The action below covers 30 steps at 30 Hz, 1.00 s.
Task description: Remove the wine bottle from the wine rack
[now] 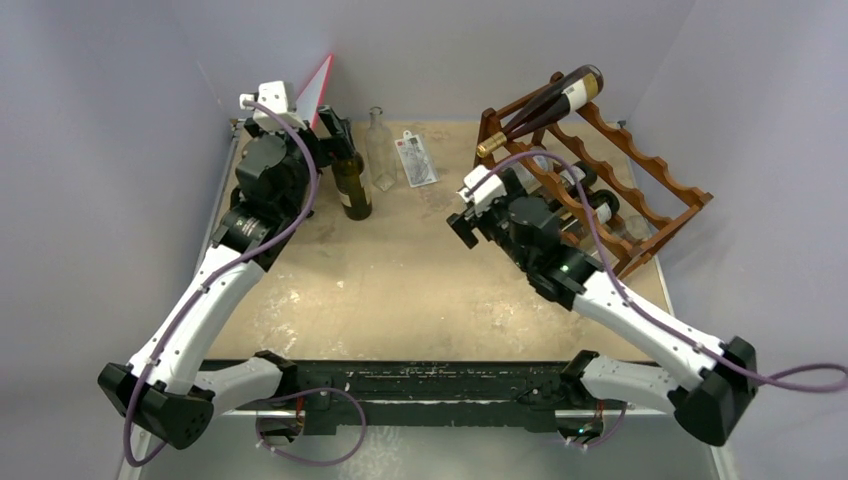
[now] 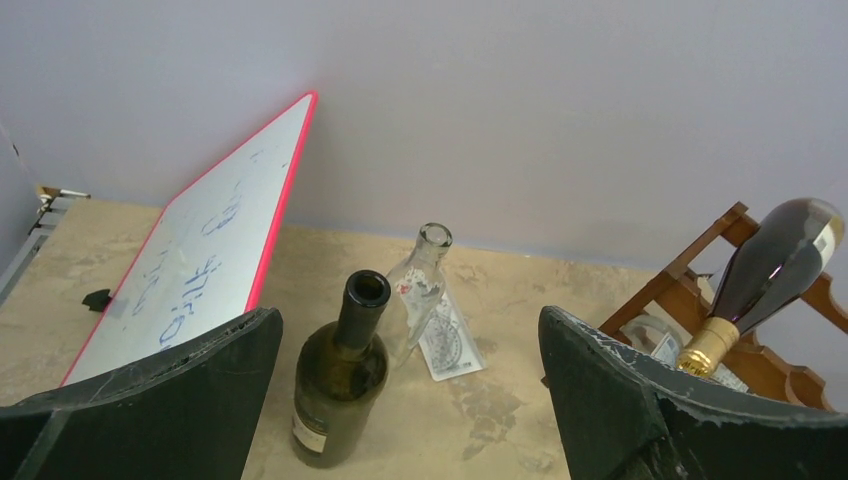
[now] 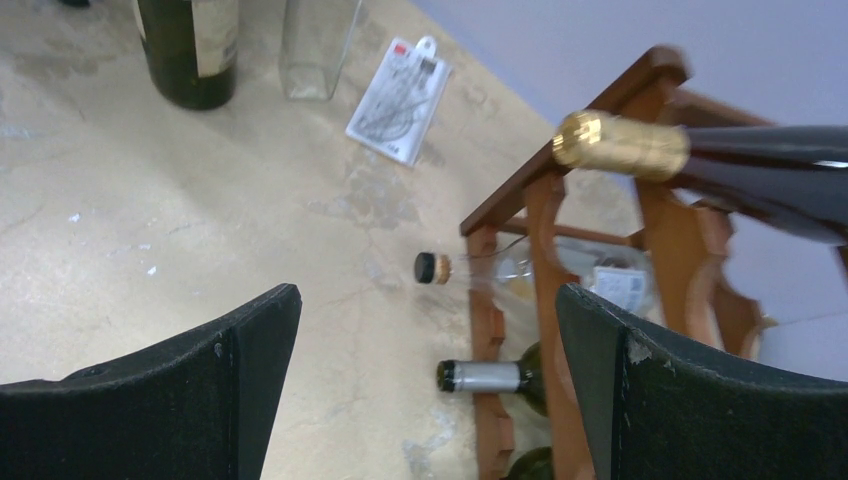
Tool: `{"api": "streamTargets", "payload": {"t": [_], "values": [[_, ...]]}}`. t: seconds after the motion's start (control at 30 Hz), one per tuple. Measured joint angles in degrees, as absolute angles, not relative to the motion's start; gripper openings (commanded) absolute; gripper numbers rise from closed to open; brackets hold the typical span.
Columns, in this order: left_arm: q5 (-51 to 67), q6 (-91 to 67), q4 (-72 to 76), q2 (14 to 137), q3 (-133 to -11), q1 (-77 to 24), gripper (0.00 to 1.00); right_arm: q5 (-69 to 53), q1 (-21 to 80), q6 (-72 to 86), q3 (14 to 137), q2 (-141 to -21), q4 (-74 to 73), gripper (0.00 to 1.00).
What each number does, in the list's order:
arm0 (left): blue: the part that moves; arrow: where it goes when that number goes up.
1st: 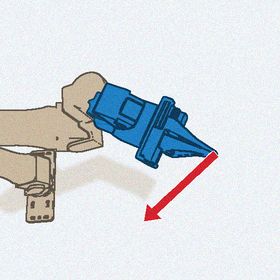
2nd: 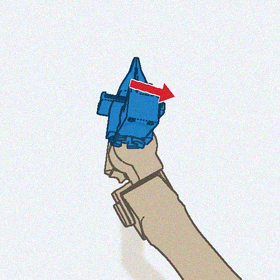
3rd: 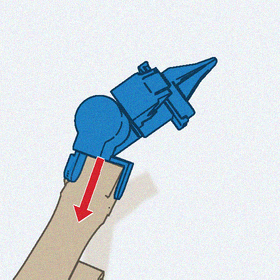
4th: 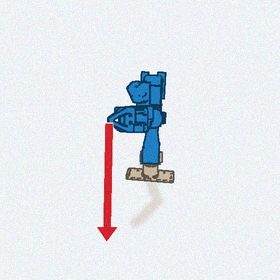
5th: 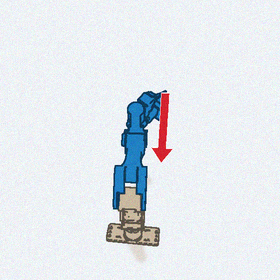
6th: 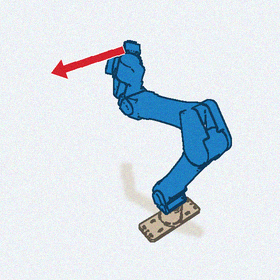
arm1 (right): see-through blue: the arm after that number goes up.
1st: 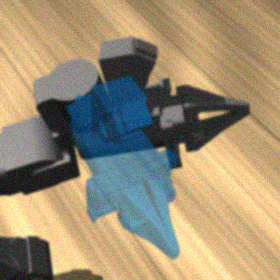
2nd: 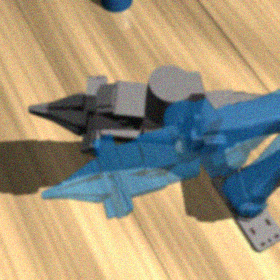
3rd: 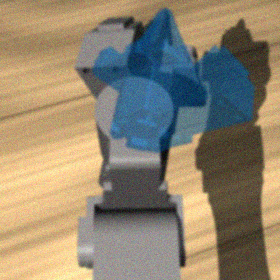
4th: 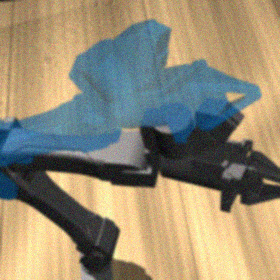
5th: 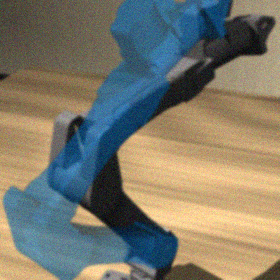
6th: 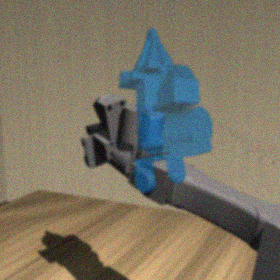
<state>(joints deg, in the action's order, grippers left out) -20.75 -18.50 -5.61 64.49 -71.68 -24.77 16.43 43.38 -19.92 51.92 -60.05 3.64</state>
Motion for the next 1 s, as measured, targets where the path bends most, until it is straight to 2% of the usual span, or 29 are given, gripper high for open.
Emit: {"api": "streamTargets", "payload": {"t": [0.43, 0.67, 1.0], "values": [[-26.7, -16.9, -1.4, 61.7, -69.3, -31.4, 1.00, 21.6, 45.9, -7.7, 54.3, -80.2, 8.2, 1.00], [-34.8, -14.1, 0.0, 60.9, -65.6, -35.3, 1.00, 31.0, 46.8, -1.4, 60.2, -94.8, 7.7, 1.00], [-47.4, -10.1, 7.4, 53.5, -60.0, -36.9, 1.00, 43.1, 46.8, 1.2, 66.7, -112.0, 5.6, 1.00]]}}
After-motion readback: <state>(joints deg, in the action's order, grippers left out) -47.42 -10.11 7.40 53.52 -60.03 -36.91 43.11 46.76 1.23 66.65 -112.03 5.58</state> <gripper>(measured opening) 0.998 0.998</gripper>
